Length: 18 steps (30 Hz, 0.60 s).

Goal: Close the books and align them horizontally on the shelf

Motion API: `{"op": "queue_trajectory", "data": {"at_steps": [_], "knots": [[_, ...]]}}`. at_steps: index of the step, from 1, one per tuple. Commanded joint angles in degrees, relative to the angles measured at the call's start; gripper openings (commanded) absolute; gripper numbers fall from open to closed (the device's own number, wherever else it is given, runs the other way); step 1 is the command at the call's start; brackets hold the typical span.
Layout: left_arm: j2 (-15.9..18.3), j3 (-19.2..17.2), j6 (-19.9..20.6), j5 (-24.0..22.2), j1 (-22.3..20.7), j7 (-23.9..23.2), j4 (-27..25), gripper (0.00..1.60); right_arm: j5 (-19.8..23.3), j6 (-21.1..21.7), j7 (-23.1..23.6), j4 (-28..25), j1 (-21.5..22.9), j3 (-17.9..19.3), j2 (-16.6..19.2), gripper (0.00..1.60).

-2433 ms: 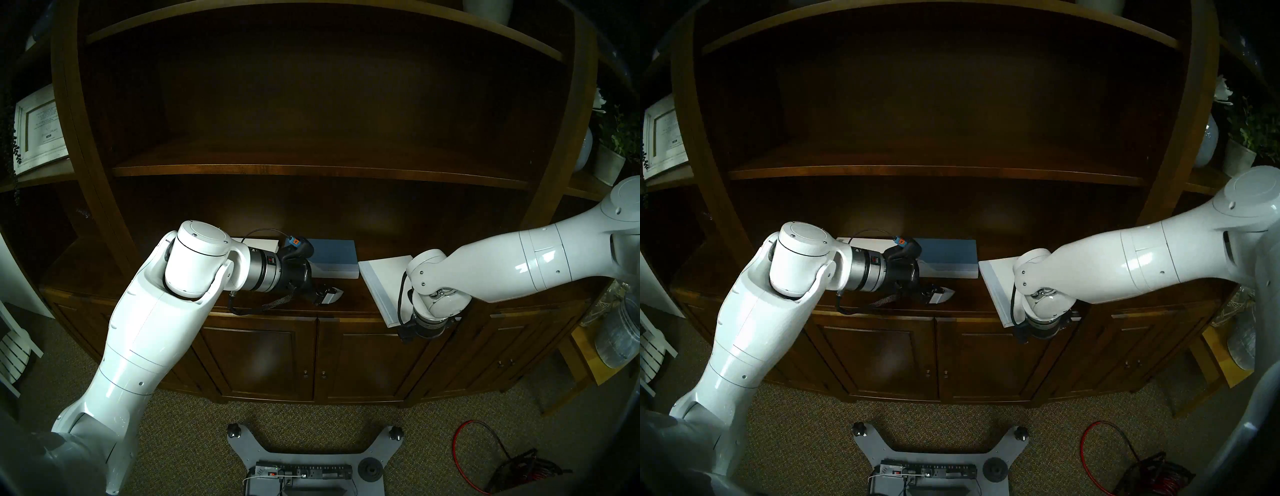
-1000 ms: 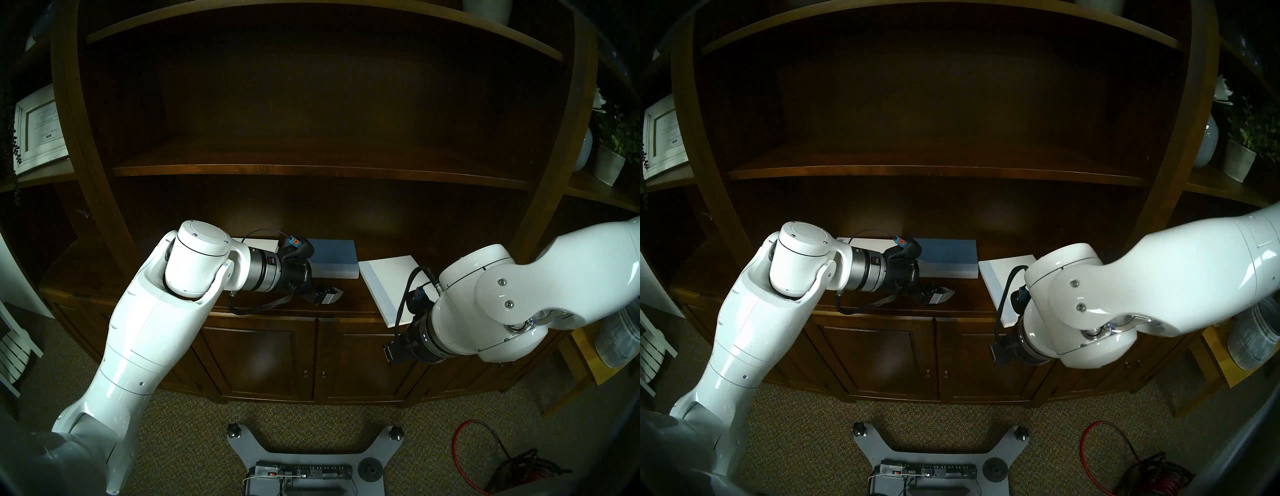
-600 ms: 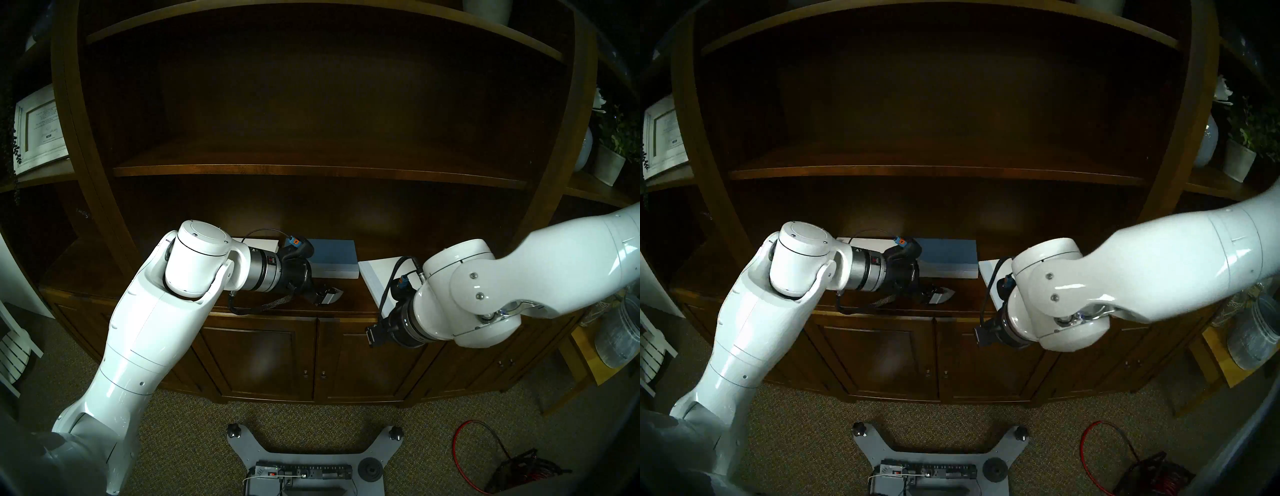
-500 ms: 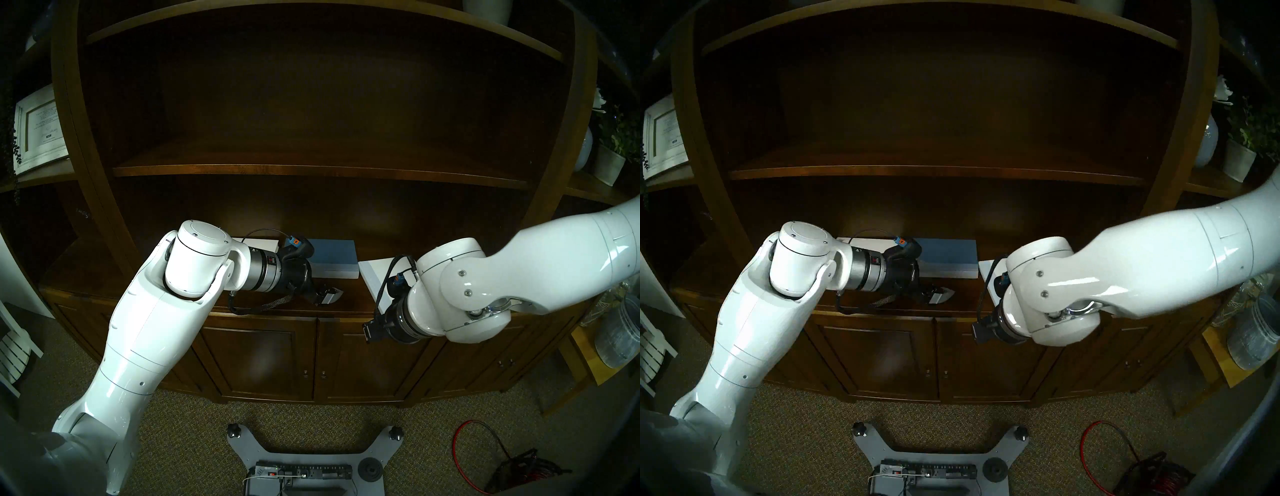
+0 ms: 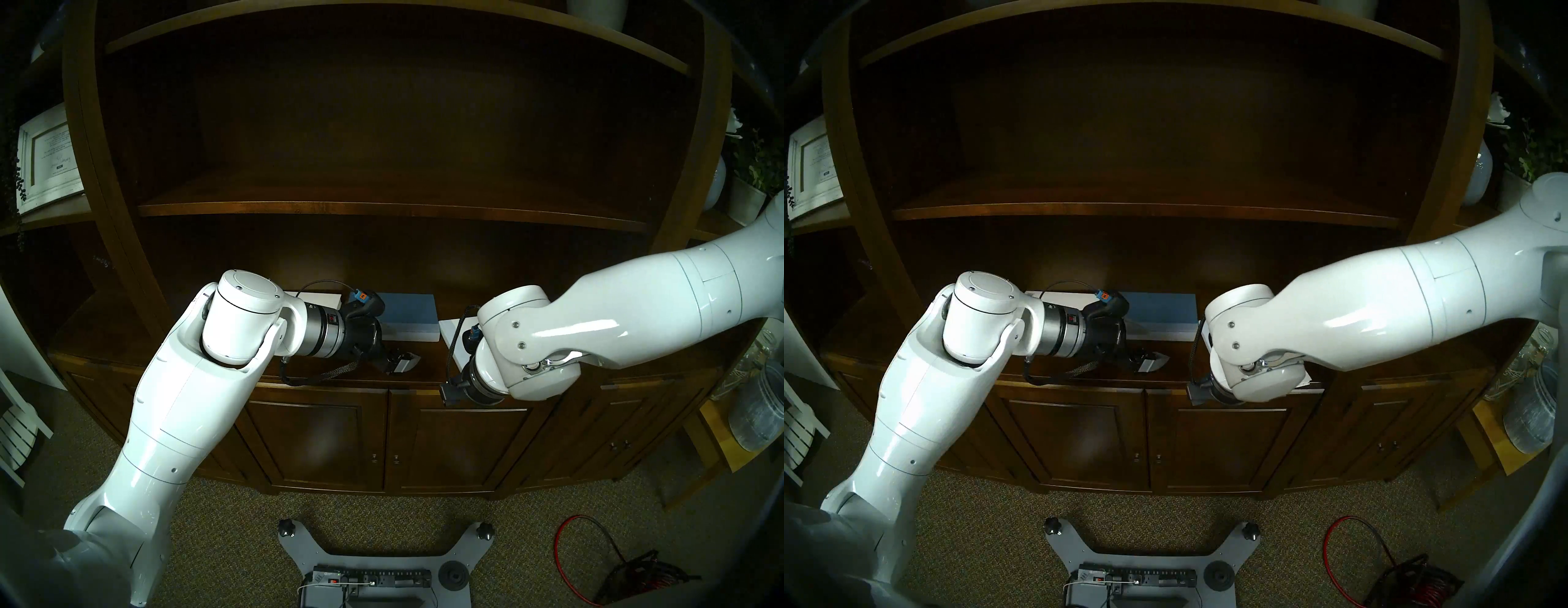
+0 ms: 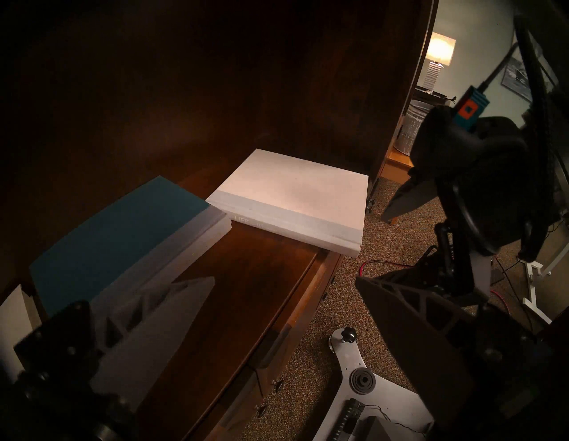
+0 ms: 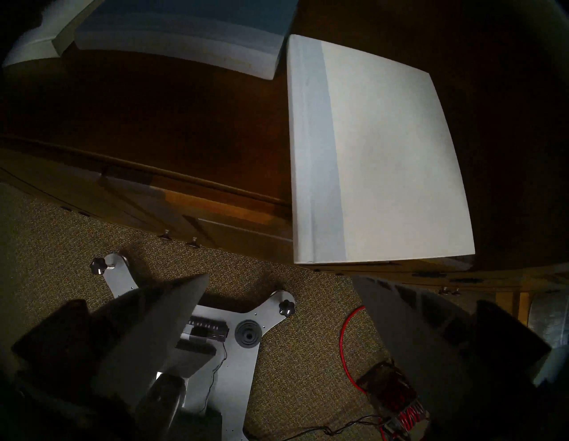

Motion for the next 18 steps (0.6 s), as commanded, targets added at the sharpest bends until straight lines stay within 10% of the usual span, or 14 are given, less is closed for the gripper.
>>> {"op": "queue_trajectory", "data": {"at_steps": [1, 18], "knots": [[-0.3, -0.5, -0.3, -0.1, -1.8, -0.1, -1.1, 1.6, 1.0, 1.8, -0.8, 3.7, 0.7, 1.9, -3.6, 1.6], [-0.3, -0.5, -0.3, 0.0, -1.8, -0.1, -1.1, 1.6, 0.9, 2.8, 2.1, 8.4, -3.0, -0.3, -4.4, 1.6]]}}
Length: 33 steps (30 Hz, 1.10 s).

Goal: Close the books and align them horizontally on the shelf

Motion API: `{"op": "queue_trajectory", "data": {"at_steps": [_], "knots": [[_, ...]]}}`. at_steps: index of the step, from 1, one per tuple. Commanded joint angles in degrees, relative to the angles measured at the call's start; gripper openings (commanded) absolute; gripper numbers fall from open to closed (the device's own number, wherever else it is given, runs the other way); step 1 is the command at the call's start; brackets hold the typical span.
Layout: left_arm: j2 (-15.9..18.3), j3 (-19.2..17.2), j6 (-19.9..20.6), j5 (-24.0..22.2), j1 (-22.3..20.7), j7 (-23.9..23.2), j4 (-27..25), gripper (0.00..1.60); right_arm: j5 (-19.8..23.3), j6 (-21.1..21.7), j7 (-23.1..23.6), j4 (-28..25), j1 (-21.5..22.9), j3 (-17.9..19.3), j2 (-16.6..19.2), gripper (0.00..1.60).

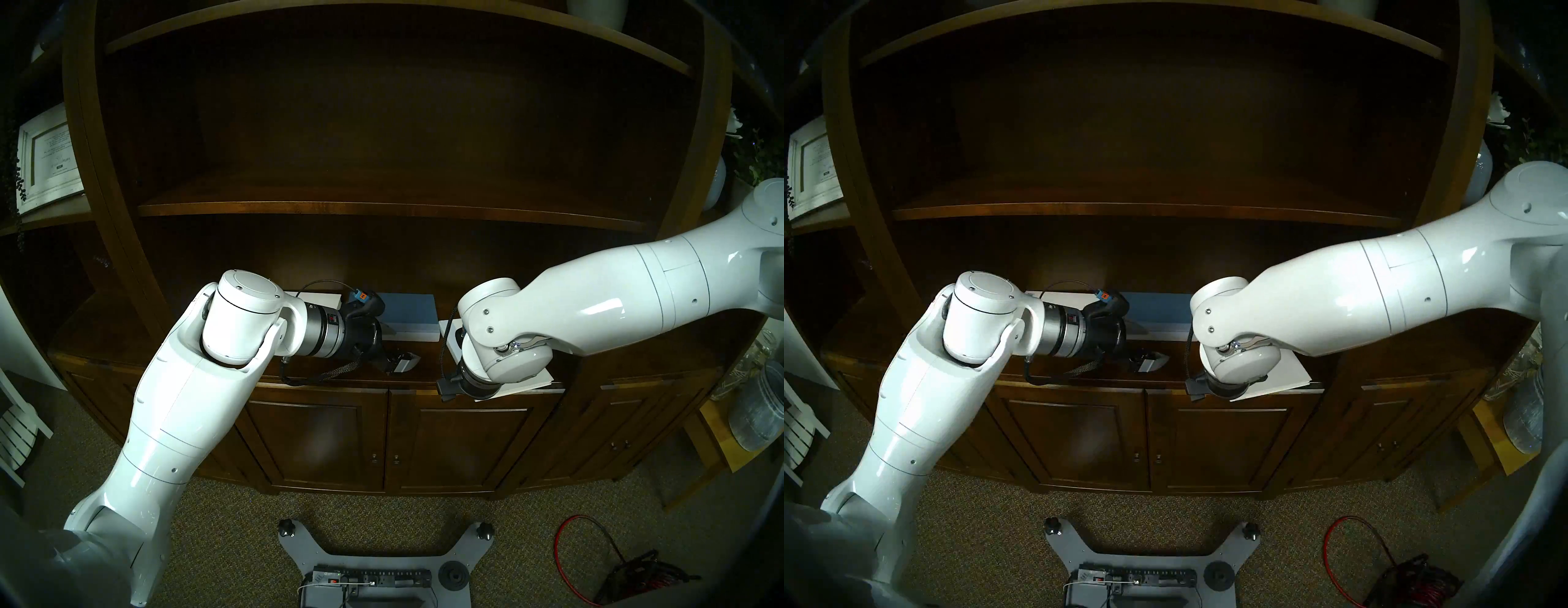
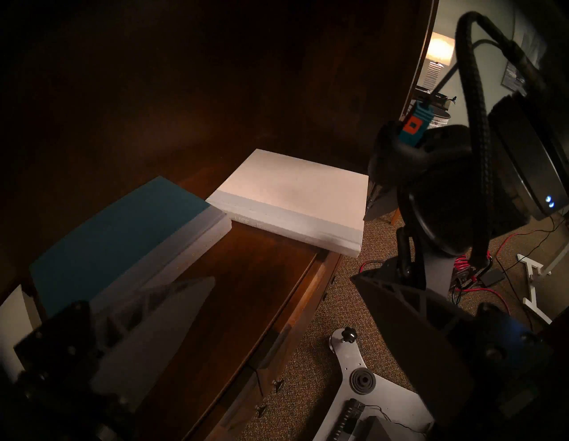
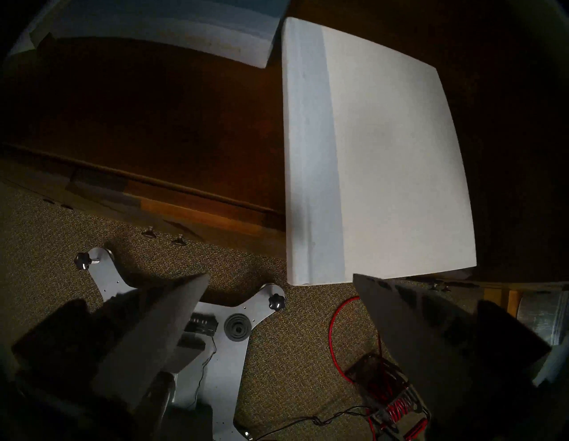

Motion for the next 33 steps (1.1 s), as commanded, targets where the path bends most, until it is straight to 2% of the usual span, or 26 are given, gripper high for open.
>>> {"op": "queue_trajectory", "data": {"at_steps": [1, 10, 18, 23, 33], "knots": [[-0.2, -0.5, -0.3, -0.1, -1.8, -0.1, -1.1, 1.6, -1.6, -0.2, 0.5, 1.6, 0.0, -0.1, -0.4, 1.6], [-0.3, -0.5, -0.3, -0.1, -1.8, -0.1, -1.1, 1.6, -1.6, -2.3, -3.8, 3.6, -1.1, -1.3, -3.9, 1.6], [-0.3, -0.5, -0.3, -0.1, -1.8, -0.1, -1.1, 1.6, -1.7, -3.7, -5.5, 4.7, -2.0, -1.9, -5.3, 1.6], [-0.3, -0.5, -0.3, 0.0, -1.8, -0.1, -1.1, 1.6, -1.2, -4.7, -8.3, 5.9, -2.5, -2.6, -7.0, 1.6], [-0.3, -0.5, -0.3, 0.0, -1.8, -0.1, -1.1, 1.6, -1.3, -6.1, -11.6, 6.5, -2.5, -4.3, -7.8, 1.6]]}}
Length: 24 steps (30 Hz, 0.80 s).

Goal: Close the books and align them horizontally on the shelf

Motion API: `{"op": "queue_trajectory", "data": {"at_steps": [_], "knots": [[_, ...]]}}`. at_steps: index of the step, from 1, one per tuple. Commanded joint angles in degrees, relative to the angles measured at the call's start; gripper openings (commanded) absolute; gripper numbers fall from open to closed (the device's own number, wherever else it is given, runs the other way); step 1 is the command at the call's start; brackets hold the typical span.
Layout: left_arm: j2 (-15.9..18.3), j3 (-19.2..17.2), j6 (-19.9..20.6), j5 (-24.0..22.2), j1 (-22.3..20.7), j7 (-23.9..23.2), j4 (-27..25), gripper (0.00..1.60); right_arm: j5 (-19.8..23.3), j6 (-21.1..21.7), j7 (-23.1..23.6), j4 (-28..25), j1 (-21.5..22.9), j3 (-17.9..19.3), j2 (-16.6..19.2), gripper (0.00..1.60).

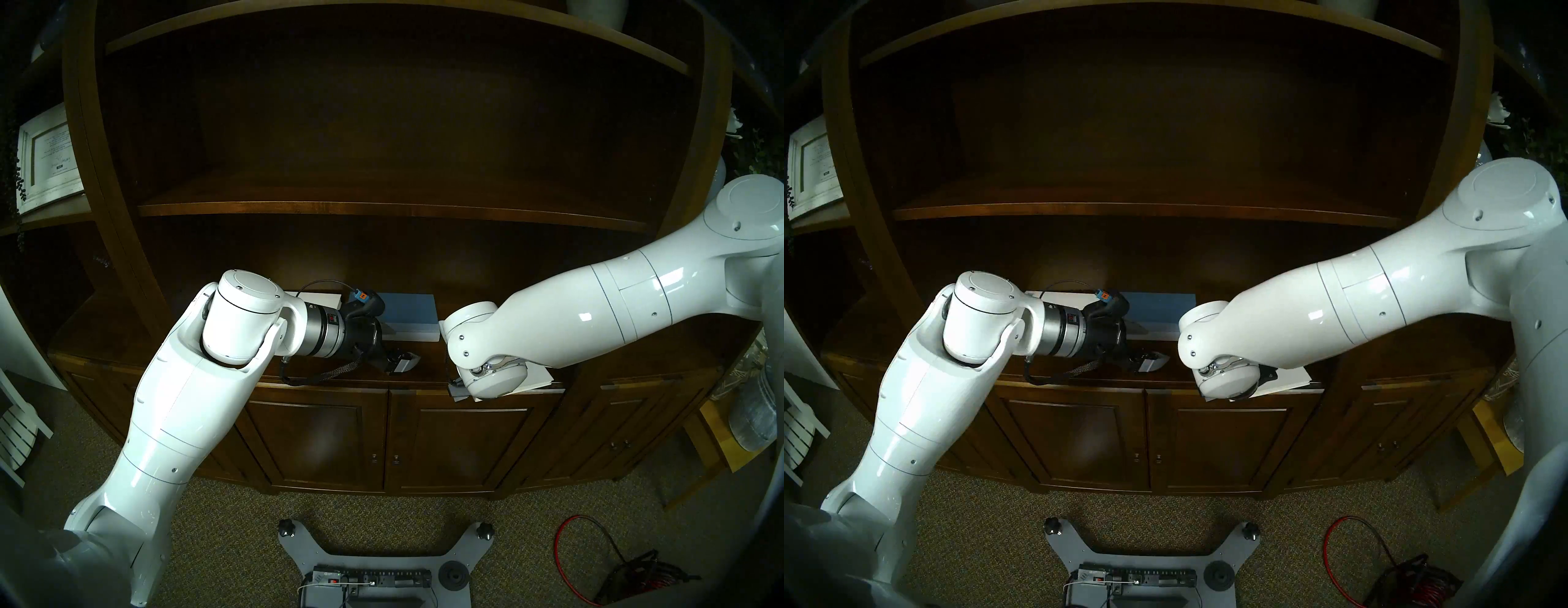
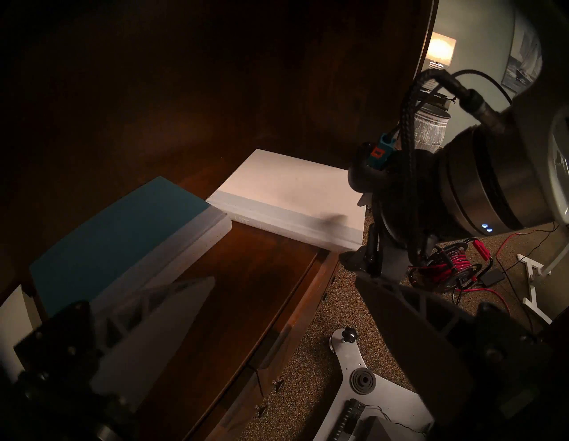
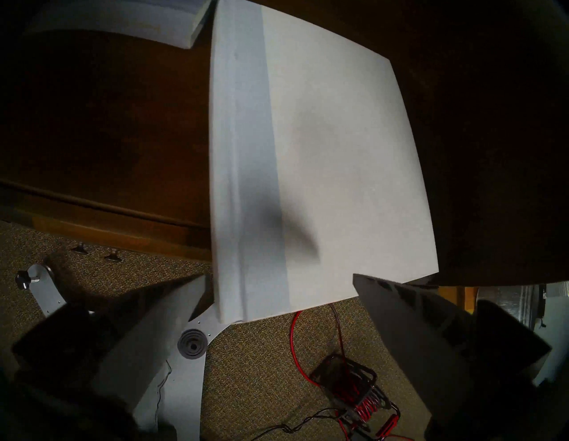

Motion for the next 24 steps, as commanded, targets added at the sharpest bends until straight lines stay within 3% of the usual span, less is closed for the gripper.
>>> {"op": "queue_trajectory", "data": {"at_steps": [1, 24], "knots": [[-0.2, -0.5, -0.3, -0.1, -1.8, -0.1, -1.1, 1.6, -0.2, -0.9, -3.4, 0.7, 1.0, -0.9, -0.8, 1.6], [-0.3, -0.5, -0.3, -0.1, -1.7, -0.1, -1.1, 1.6, -0.6, -5.3, -13.1, 0.9, 2.8, -5.9, -4.3, 1.6]]}}
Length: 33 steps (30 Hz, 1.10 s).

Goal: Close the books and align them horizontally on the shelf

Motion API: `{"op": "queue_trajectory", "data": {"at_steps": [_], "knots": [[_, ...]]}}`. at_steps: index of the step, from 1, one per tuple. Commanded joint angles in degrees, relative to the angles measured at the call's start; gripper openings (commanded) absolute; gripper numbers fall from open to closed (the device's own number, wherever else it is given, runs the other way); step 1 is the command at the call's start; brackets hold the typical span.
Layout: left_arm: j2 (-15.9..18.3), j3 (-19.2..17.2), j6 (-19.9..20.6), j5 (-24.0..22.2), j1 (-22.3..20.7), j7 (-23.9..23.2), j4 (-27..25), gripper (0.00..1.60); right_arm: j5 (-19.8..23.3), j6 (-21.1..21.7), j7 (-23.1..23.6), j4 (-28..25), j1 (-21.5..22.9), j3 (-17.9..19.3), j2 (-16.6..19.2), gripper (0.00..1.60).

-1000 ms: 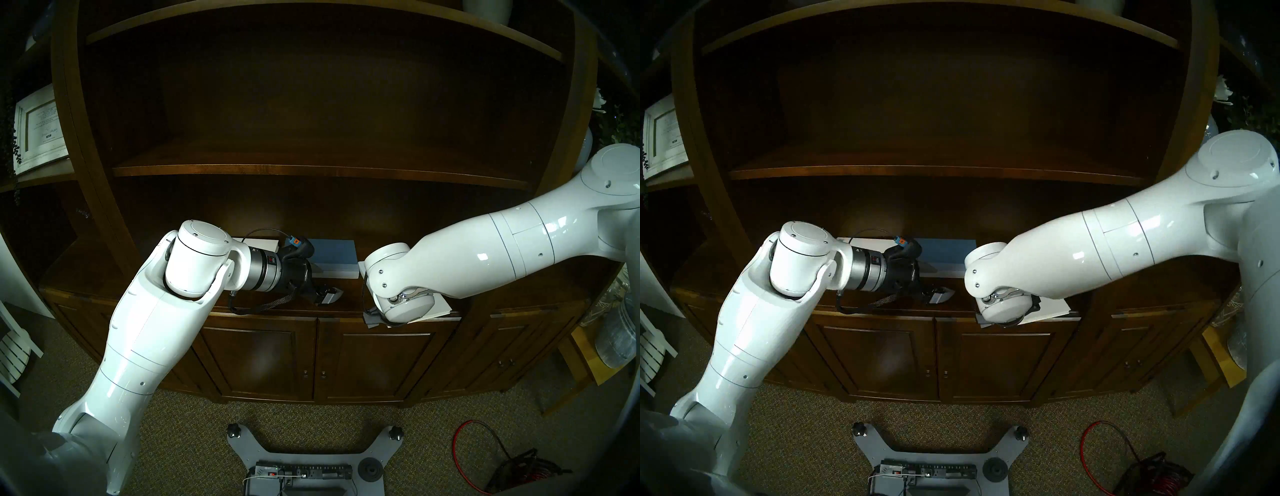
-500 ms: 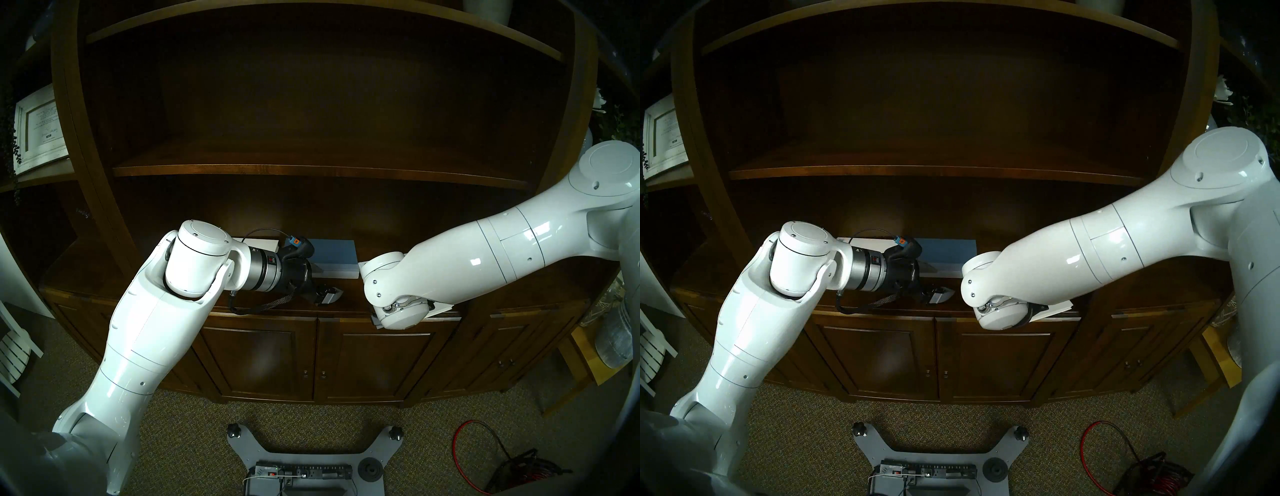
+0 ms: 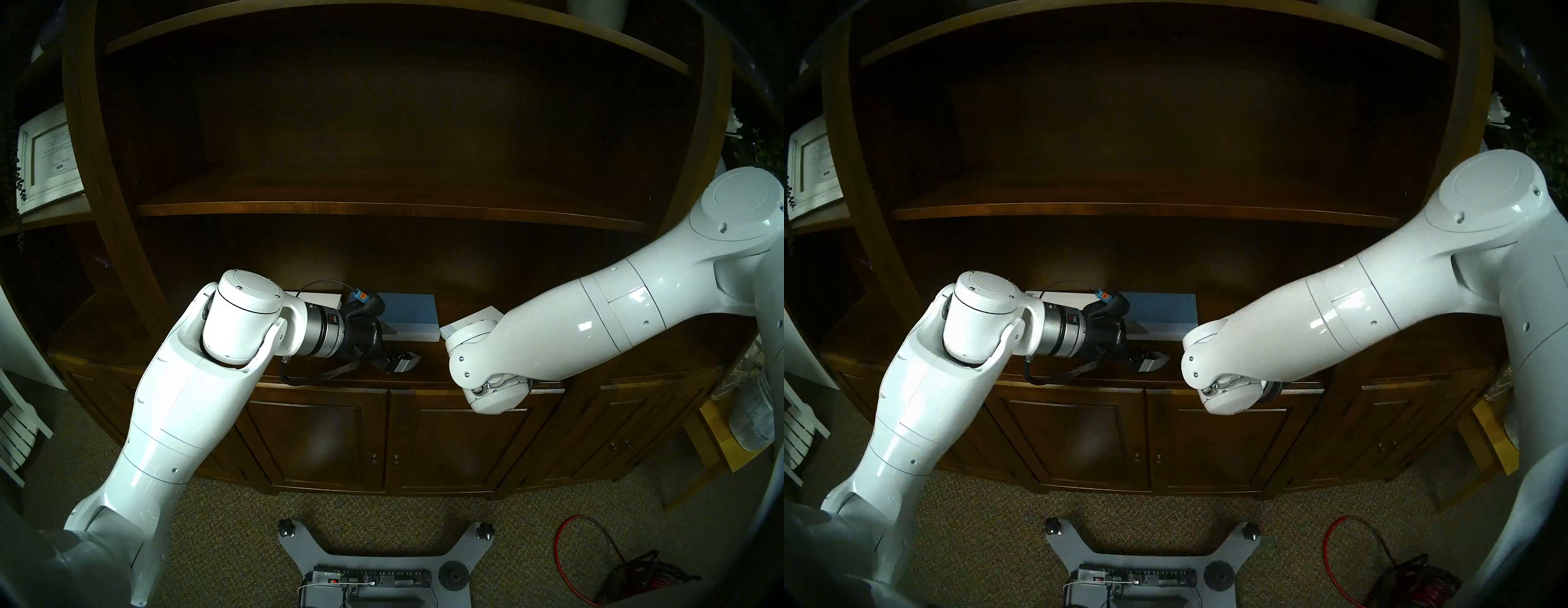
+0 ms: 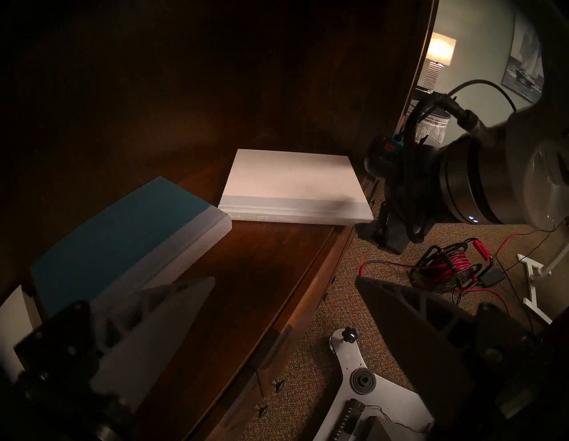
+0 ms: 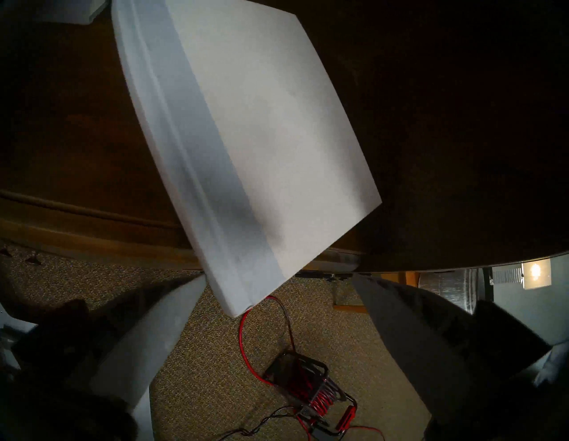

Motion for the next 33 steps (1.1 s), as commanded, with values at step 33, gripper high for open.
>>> {"op": "queue_trajectory", "data": {"at_steps": [33], "knots": [[-0.3, -0.5, -0.3, -0.1, -1.6, -0.1, -1.1, 1.6, -2.3, -5.5, -2.5, -13.9, 10.3, 1.8, 6.1, 1.6]]}}
